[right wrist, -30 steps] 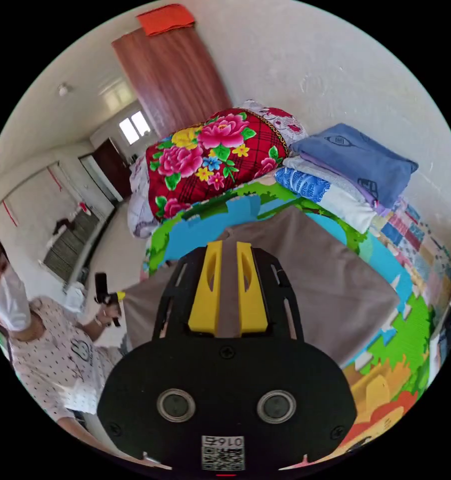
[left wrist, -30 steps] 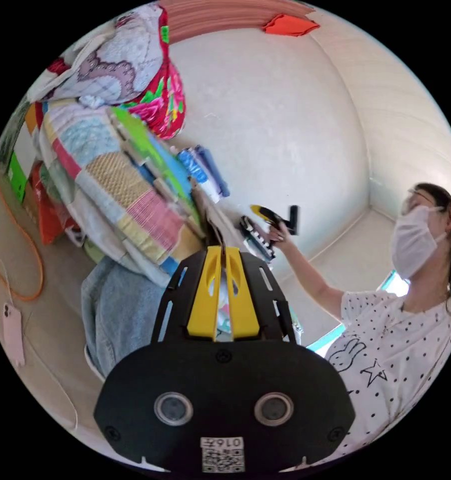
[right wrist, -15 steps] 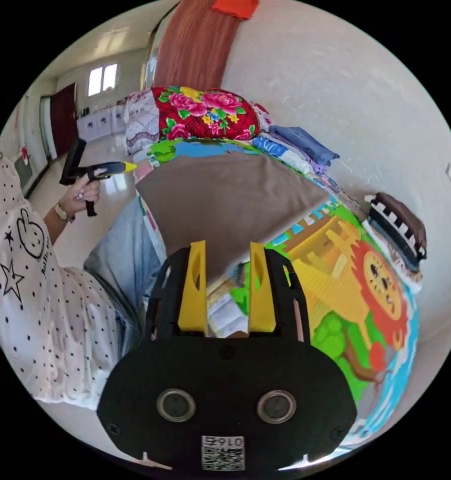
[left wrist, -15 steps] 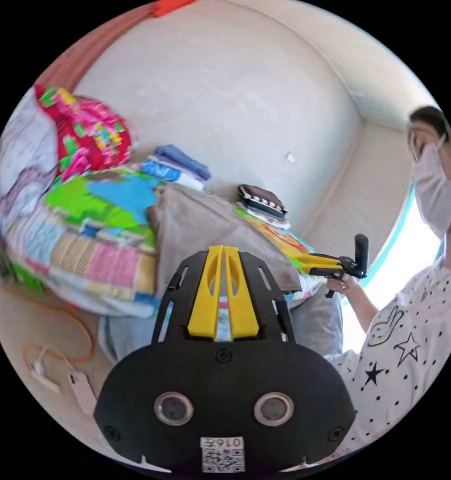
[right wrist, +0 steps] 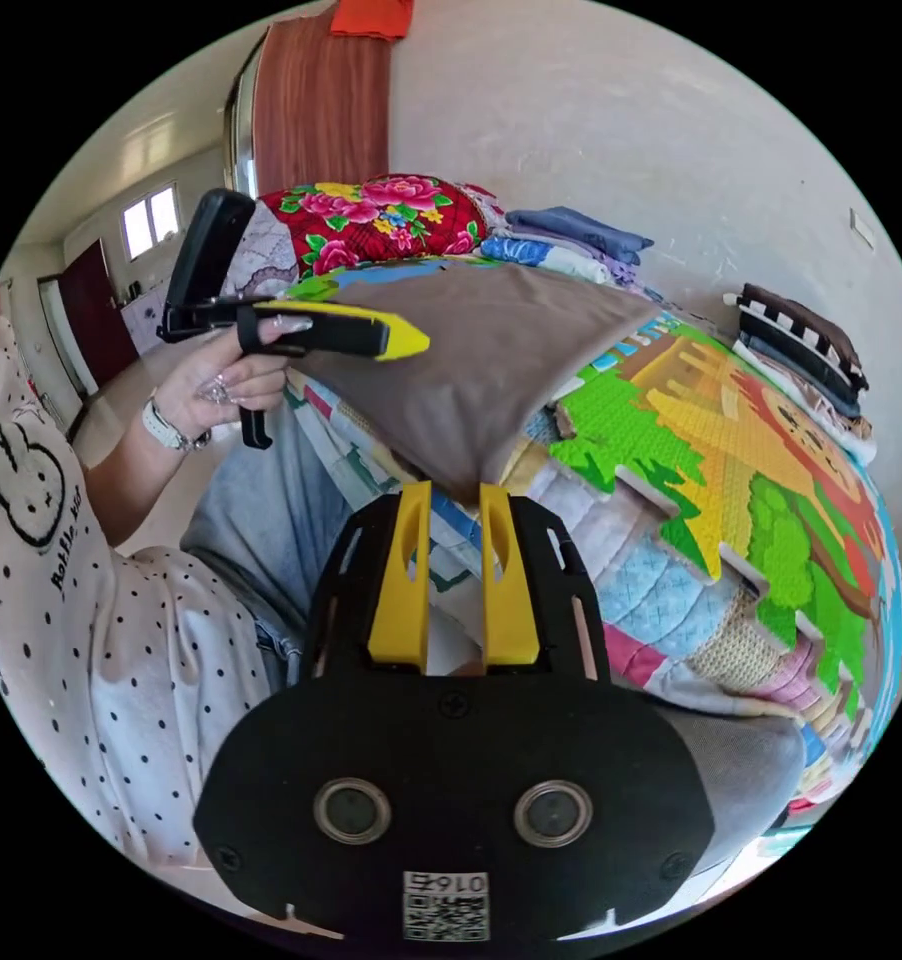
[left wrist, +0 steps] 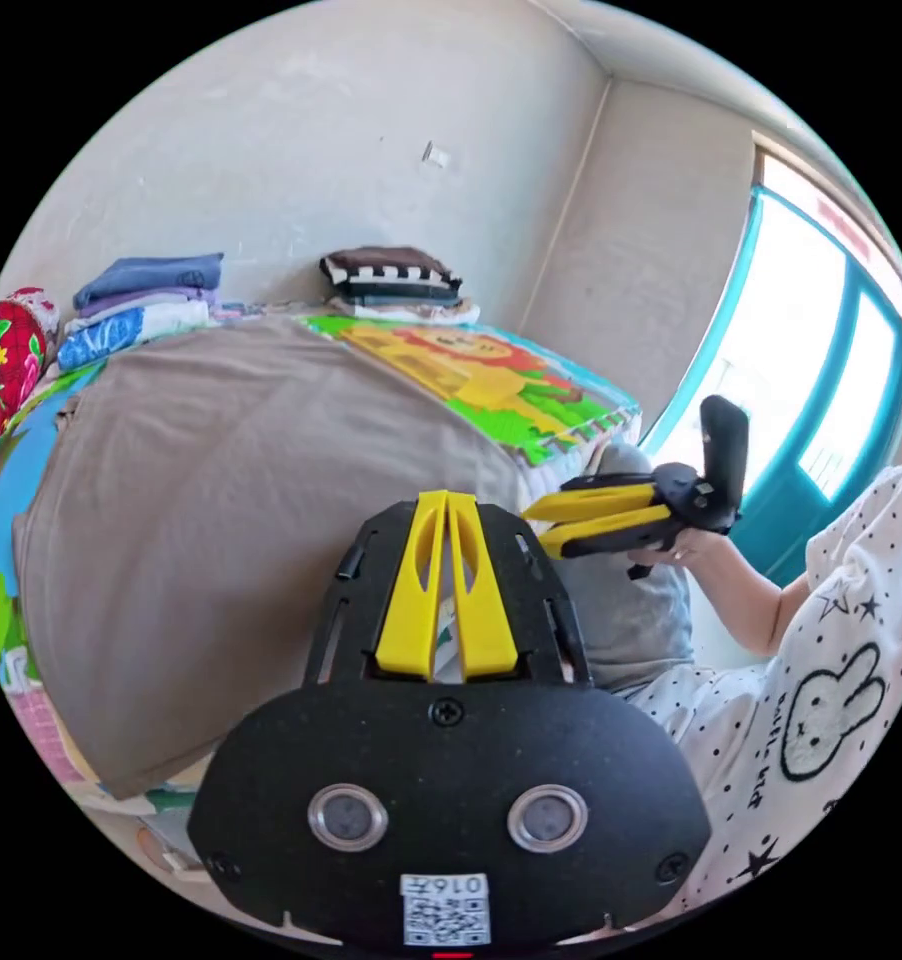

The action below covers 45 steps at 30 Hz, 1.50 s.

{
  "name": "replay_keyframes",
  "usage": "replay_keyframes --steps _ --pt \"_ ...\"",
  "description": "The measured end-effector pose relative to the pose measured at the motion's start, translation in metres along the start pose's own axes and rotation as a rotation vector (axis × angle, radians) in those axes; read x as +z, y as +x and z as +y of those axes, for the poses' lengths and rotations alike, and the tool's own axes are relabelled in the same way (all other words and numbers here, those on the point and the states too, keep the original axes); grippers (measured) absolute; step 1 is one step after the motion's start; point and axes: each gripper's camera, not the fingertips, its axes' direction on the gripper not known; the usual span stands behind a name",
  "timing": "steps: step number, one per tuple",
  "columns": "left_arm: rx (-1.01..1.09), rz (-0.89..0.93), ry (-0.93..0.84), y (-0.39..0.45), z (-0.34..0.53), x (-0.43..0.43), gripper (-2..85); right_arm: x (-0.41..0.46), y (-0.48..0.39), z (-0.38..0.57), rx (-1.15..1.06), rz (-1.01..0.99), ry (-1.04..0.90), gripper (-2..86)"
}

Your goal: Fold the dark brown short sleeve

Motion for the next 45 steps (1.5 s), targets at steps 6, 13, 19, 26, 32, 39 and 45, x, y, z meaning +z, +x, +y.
replay_keyframes --steps 6,13,19,26,32,39,45 --pt "-0.015 0.011 -0.054 0.03 0.019 0.03 -1.0 -0.008 0.017 0.053 0.083 0.009 0.122 9.5" --pt "0.027 0.003 -0.06 0.078 0.032 0.042 -0.7 0.028 0.05 0.083 0.139 -0.249 0.12 12.8" --pt "0.229 -0.197 0.033 0.156 0.036 0.023 4.3 0.032 0.069 0.11 0.242 -0.282 0.2 2.6" --pt "0.505 -0.521 0.065 0.249 0.042 0.059 11.2 0.024 0.105 0.13 0.404 -0.527 0.277 0.7" --pt "0.623 -0.681 0.056 0.291 0.049 0.097 11.6 0.029 0.123 0.132 0.485 -0.637 0.273 0.4" --pt "0.585 -0.859 0.068 0.309 0.059 0.113 11.1 0.026 0.117 0.133 0.465 -0.652 0.257 0.5" --pt "0.566 -0.997 0.06 0.306 0.078 0.124 6.3 0.023 0.105 0.143 0.49 -0.665 0.256 0.6"
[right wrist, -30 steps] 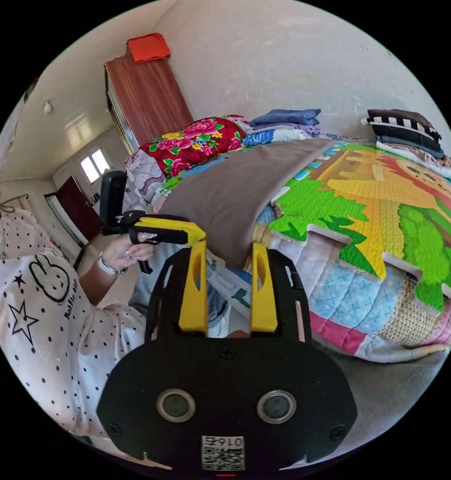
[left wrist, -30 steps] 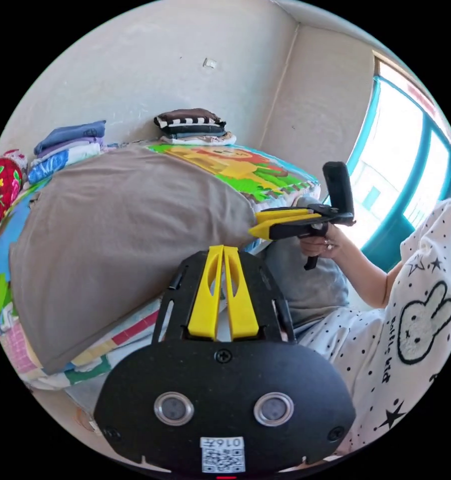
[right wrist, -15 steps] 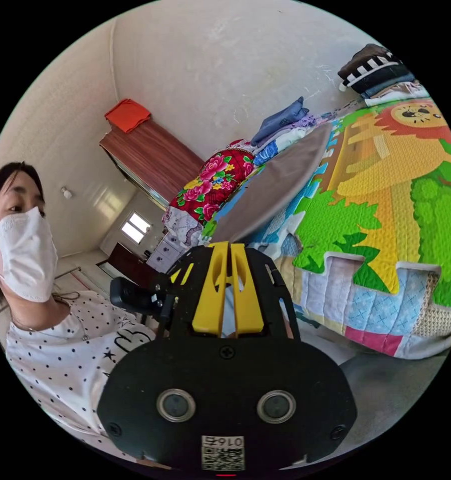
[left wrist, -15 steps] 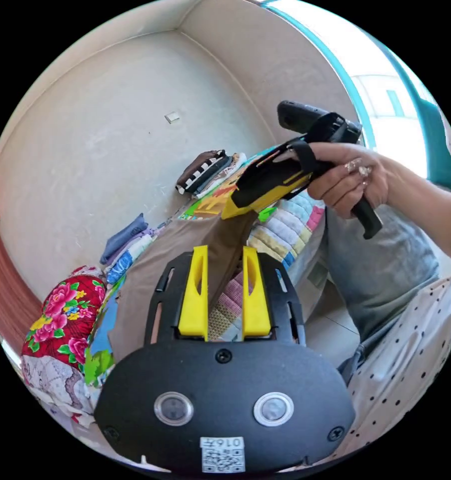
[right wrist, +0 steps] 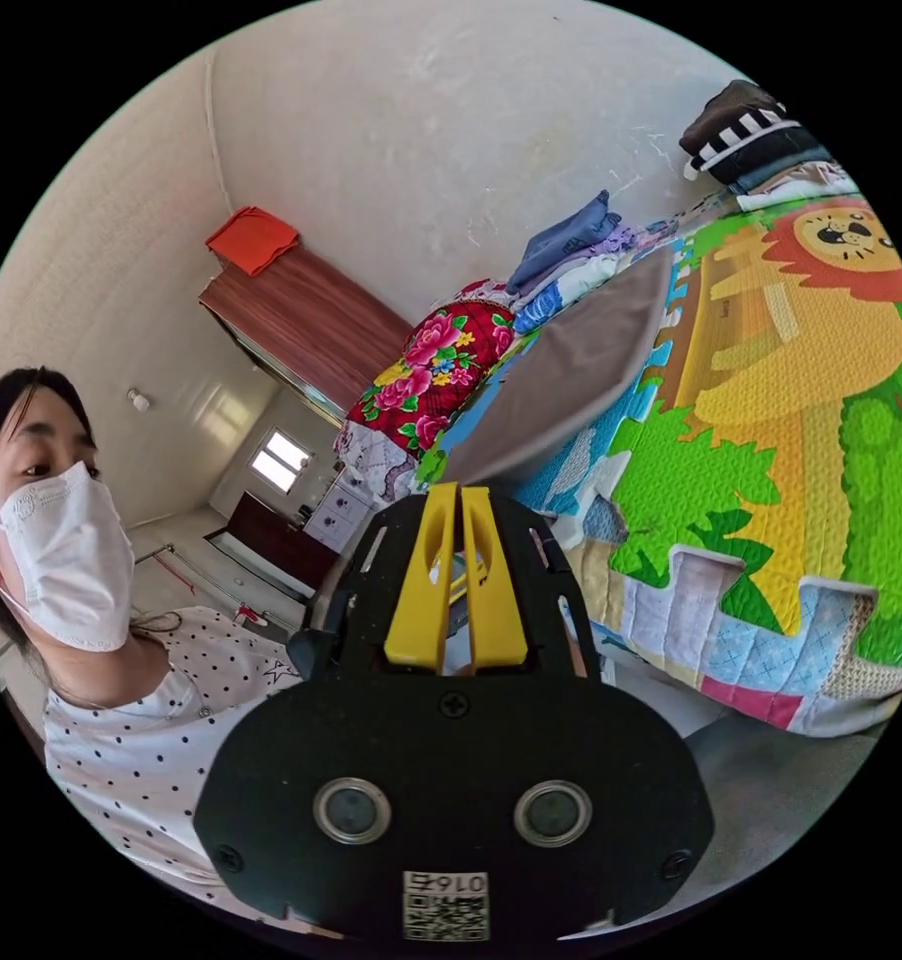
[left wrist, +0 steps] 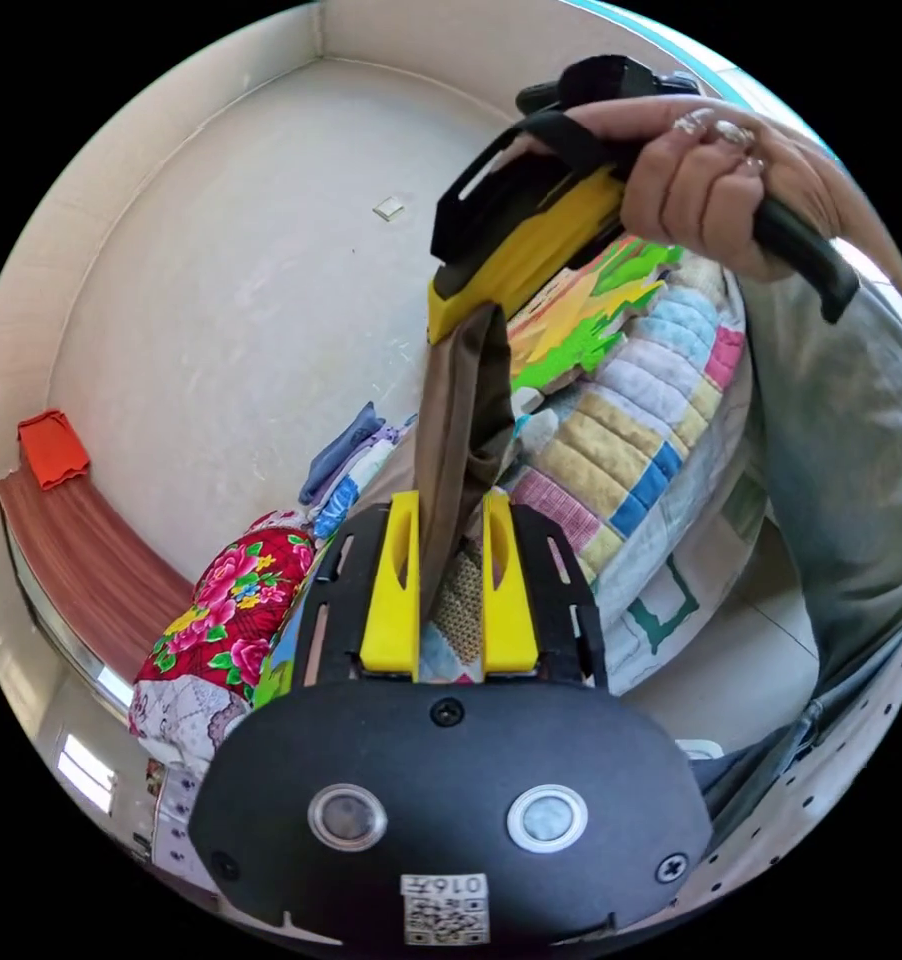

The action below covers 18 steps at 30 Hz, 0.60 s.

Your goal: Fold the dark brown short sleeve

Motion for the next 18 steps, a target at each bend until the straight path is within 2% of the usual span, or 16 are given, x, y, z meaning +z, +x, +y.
replay_keyframes --steps 4,7,10,12,15,17,18 --pt "0.018 0.015 0.073 -0.013 0.006 -0.012 0.9 0.0 -0.01 0.016 0.003 0.011 0.002 1.0" --pt "0.015 0.146 0.037 -0.036 0.001 -0.006 -0.3 0.001 -0.021 0.031 -0.032 0.012 0.002 1.9" --pt "-0.025 0.336 -0.024 -0.064 -0.007 0.01 -0.6 -0.001 -0.049 0.054 -0.179 0.069 0.052 4.8" --pt "-0.063 0.449 -0.064 -0.084 -0.012 0.022 -0.7 -0.002 -0.076 0.073 -0.334 0.151 0.106 8.1" --pt "-0.098 0.555 -0.105 -0.102 -0.017 0.037 -0.7 0.014 -0.13 0.111 -0.603 0.411 0.192 14.2" --pt "-0.102 0.609 -0.129 -0.109 -0.019 0.047 -0.8 0.046 -0.167 0.14 -0.809 0.648 0.165 16.7" --pt "-0.111 0.635 -0.144 -0.113 -0.021 0.051 -0.8 0.056 -0.174 0.145 -0.849 0.69 0.135 17.3"
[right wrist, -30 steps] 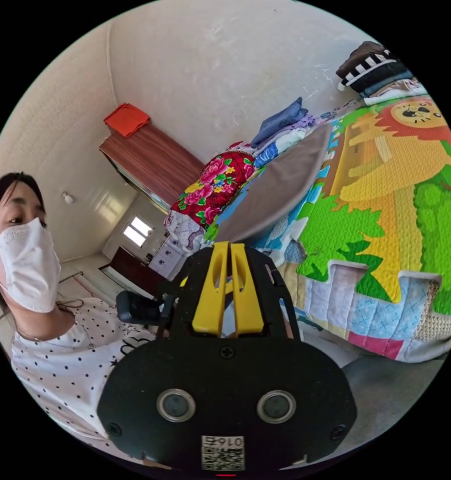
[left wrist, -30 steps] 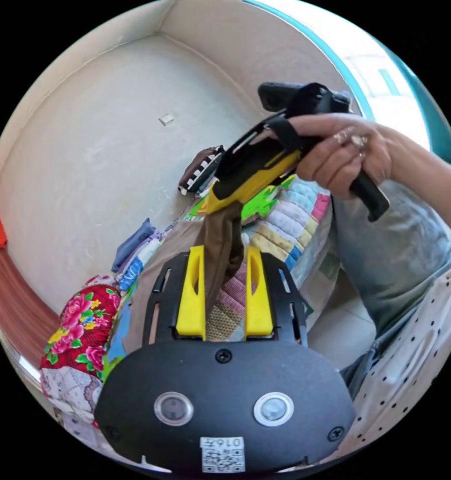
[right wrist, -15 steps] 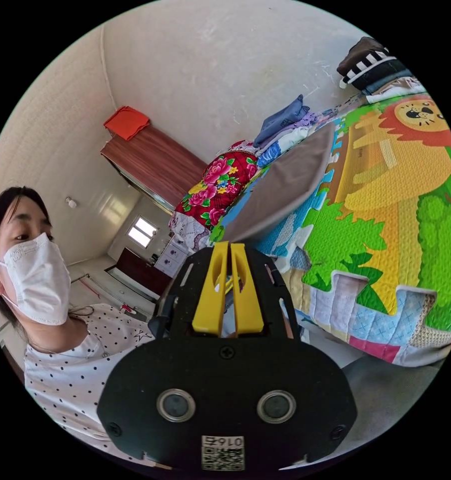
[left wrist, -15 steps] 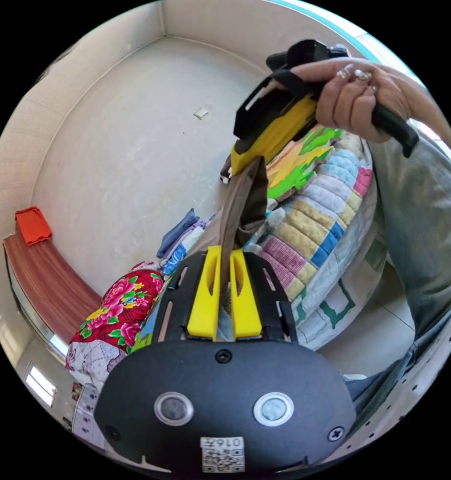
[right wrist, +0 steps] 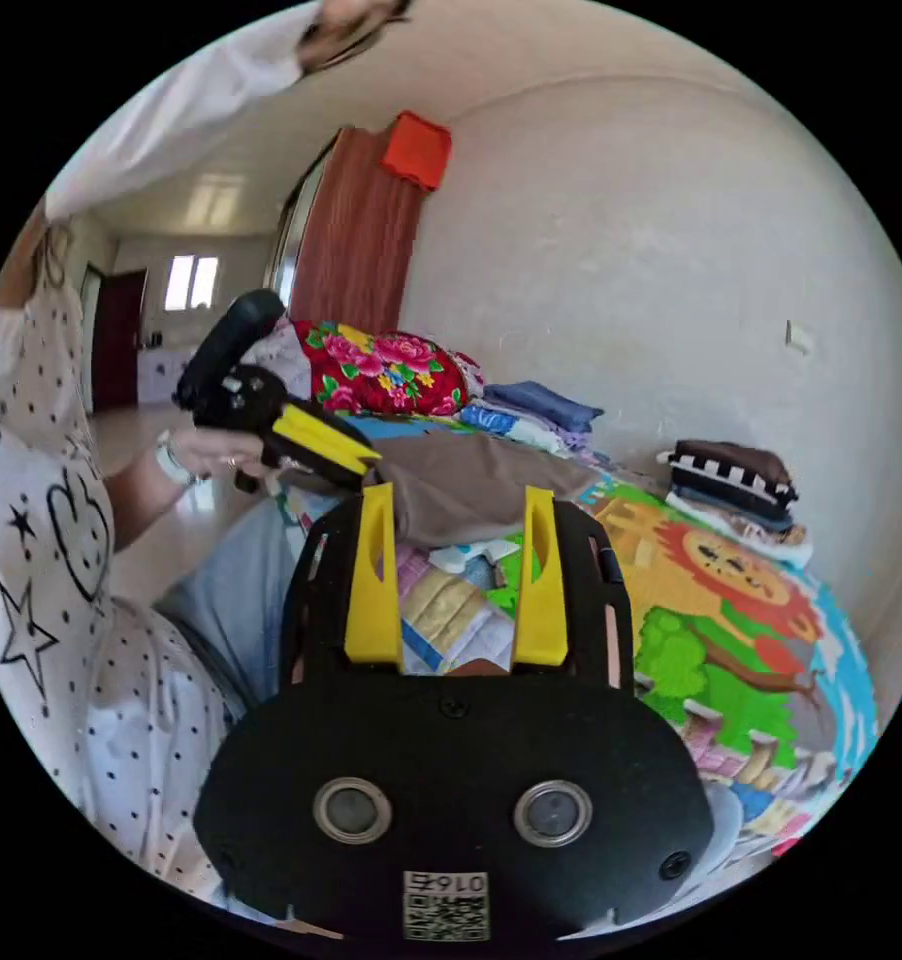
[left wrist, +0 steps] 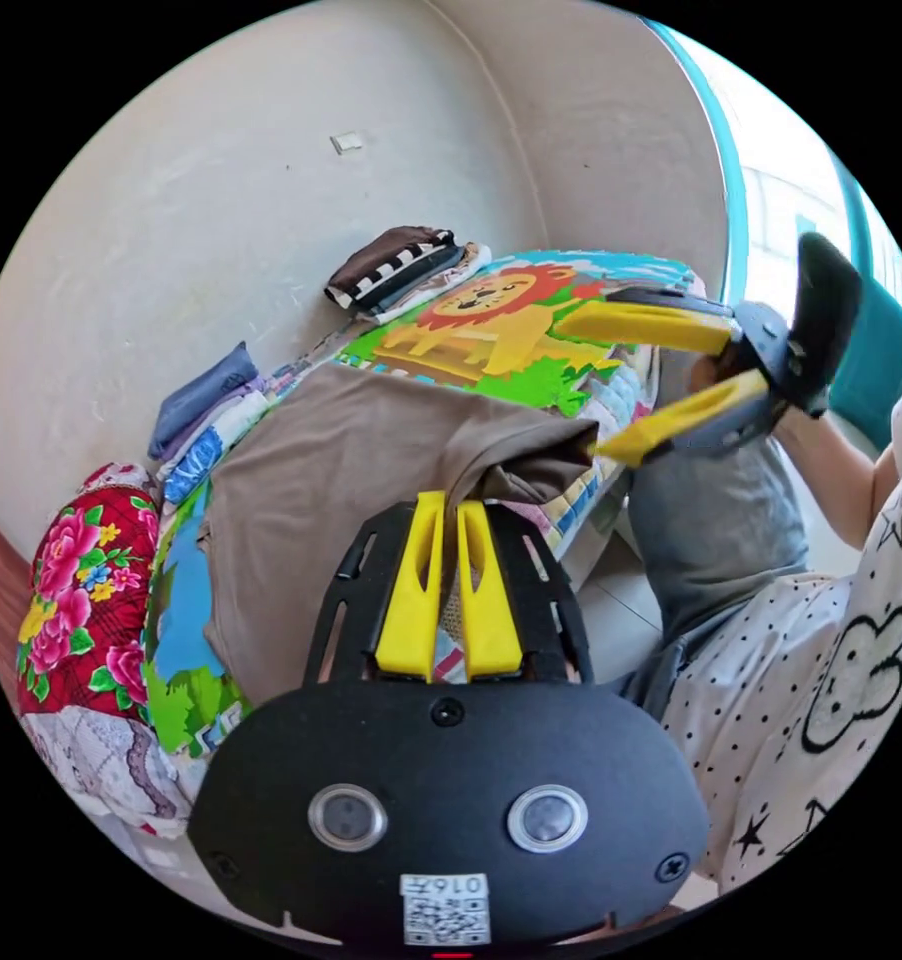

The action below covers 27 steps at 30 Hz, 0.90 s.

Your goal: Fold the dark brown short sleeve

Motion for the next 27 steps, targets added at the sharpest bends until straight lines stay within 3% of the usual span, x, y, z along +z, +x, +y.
replay_keyframes --steps 9,13,17,22,27 --pt "-0.004 0.016 -0.02 -0.006 0.001 0.0 -0.7 0.039 -0.152 -0.031 -0.52 0.357 -0.133 18.7" --pt "-0.003 -0.038 0.001 0.002 0.008 -0.002 -0.3 0.047 -0.175 -0.049 -0.629 0.486 -0.109 11.3" --pt "-0.037 -0.157 0.052 0.02 0.022 -0.007 3.1 0.035 -0.174 -0.072 -0.629 0.381 -0.19 2.4" --pt "0.024 -0.347 0.063 0.063 0.034 -0.007 8.2 0.024 -0.154 -0.106 -0.517 0.272 -0.338 0.3" --pt "0.085 -0.585 0.102 0.092 0.02 -0.005 9.0 0.006 -0.133 -0.135 -0.445 0.17 -0.356 -0.1"
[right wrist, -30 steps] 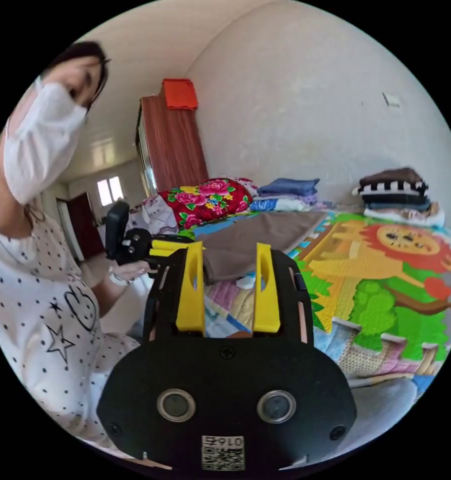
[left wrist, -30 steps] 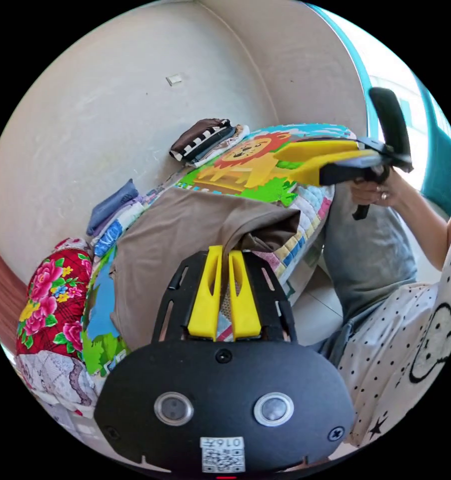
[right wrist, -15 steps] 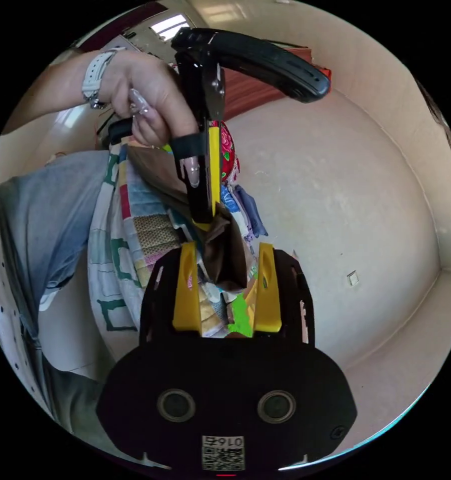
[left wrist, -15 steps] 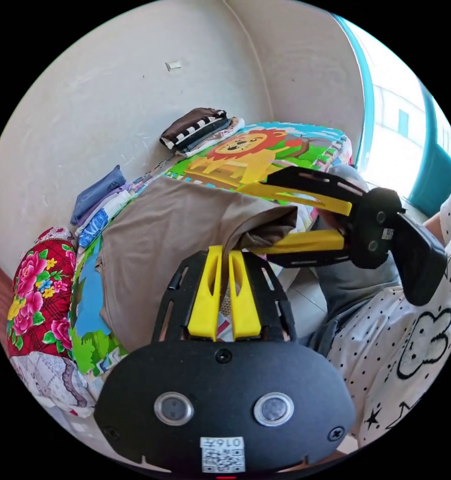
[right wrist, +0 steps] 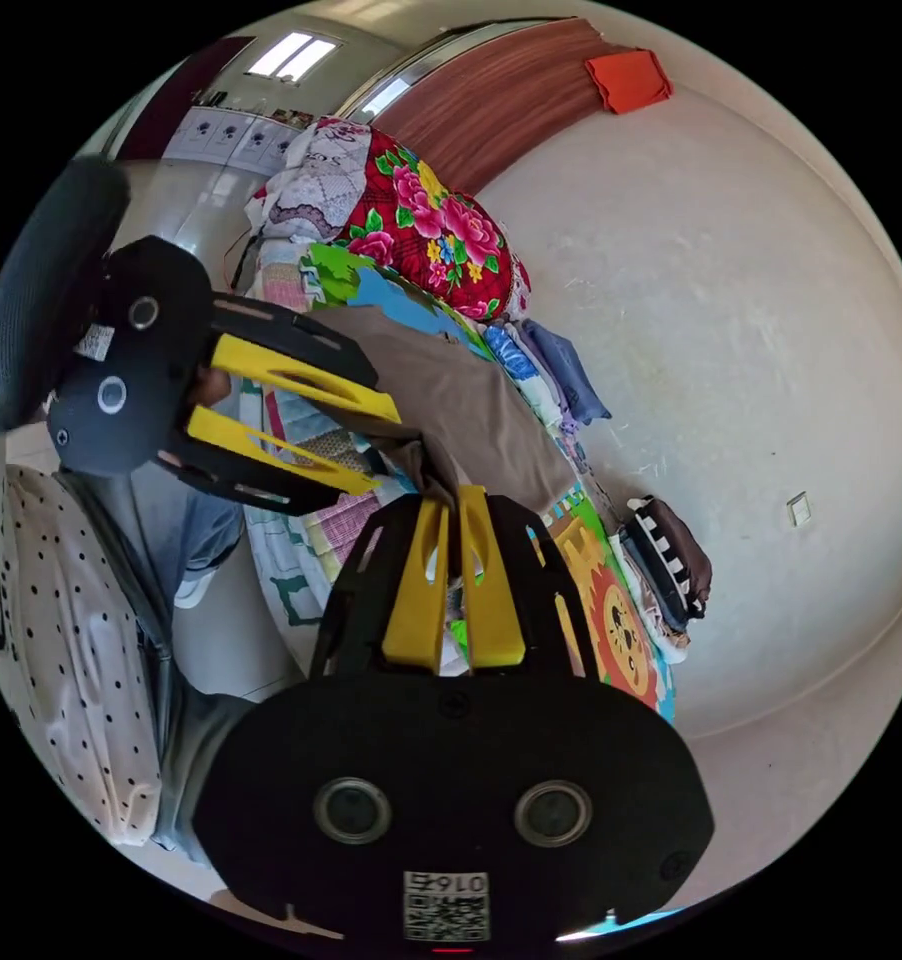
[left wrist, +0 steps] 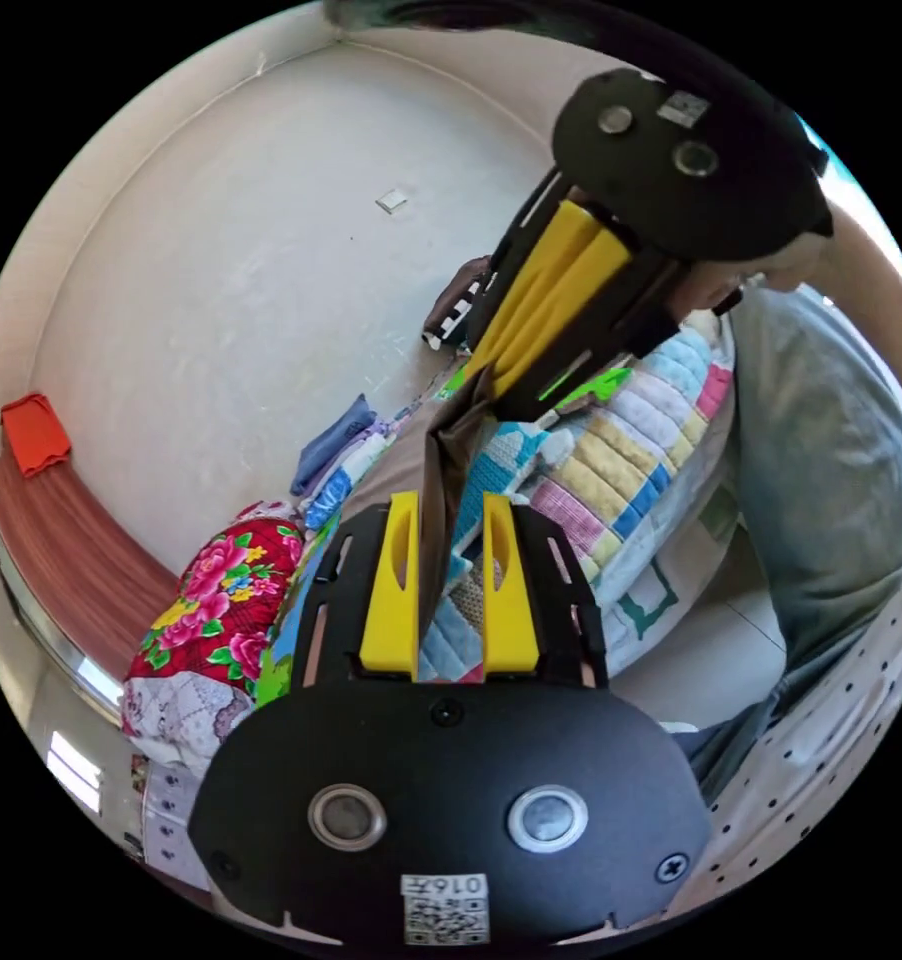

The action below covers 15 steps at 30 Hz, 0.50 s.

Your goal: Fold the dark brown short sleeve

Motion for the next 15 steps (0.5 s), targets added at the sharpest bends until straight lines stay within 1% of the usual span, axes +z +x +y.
replay_keyframes --steps 2,5,9,15 --pt "-0.017 -0.041 -0.019 -0.002 -0.007 0.008 8.6 -0.005 0.014 -0.003 0.006 -0.018 -0.017 -0.1" --pt "0.01 -0.071 -0.068 -0.001 -0.009 0.03 7.4 -0.011 0.028 -0.002 -0.002 -0.018 -0.026 -0.2" --pt "0.087 -0.104 -0.098 -0.005 0.009 0.05 3.0 -0.019 0.046 0.006 -0.025 -0.018 -0.015 -0.1" --pt "0.257 -0.181 -0.182 -0.021 0.039 0.072 0.3 -0.025 0.094 0.029 -0.017 -0.096 -0.006 -0.1"
